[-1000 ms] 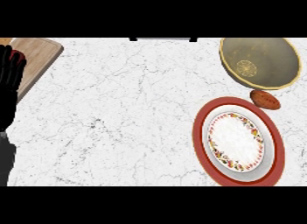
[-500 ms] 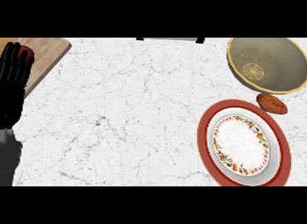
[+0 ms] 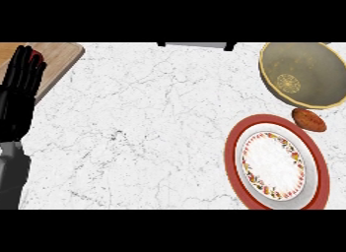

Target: Pick the bell pepper from the plate and place it in the bowl

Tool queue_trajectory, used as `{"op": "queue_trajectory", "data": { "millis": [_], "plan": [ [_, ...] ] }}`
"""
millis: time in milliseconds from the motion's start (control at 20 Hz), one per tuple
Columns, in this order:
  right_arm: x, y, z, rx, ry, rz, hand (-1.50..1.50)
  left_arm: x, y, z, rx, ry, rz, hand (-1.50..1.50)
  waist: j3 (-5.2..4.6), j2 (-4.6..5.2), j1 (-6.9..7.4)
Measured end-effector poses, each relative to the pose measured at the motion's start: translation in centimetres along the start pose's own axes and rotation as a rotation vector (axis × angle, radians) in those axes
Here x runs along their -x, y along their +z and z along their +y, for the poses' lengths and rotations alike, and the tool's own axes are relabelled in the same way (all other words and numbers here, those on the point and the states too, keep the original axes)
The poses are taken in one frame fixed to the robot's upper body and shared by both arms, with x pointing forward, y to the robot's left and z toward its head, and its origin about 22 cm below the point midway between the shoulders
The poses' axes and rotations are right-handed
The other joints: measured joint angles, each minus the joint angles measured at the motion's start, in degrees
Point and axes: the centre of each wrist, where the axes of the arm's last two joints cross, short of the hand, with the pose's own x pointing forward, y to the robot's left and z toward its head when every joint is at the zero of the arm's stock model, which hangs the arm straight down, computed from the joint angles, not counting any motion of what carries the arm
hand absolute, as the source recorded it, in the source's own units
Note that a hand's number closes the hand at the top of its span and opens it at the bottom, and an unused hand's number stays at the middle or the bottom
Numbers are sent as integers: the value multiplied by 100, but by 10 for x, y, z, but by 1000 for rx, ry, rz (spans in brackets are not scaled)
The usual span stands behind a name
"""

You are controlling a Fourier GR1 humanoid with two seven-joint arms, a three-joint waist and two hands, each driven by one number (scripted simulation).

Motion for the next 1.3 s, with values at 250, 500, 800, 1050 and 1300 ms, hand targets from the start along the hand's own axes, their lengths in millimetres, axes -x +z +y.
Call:
{"op": "queue_trajectory", "data": {
  "millis": [250,500,800,1050,1300],
  "plan": [
    [-6,-11,-12,13,-60,-8,150,-2,-5,-4,12,2,0,0,-20,-20,66],
    [-13,-29,-13,-15,-98,-29,150,0,-7,-9,16,-2,4,0,-33,-36,101],
    [-27,-61,-2,-107,-102,-75,150,0,-10,-6,18,-9,1,0,-48,-54,107],
    [-38,-91,25,-200,-116,-111,150,2,-9,-6,8,-16,9,0,-51,-82,49],
    [-46,-115,60,-282,-129,-144,150,0,-11,-2,-1,-17,12,0,-50,-97,-12]
  ]
}}
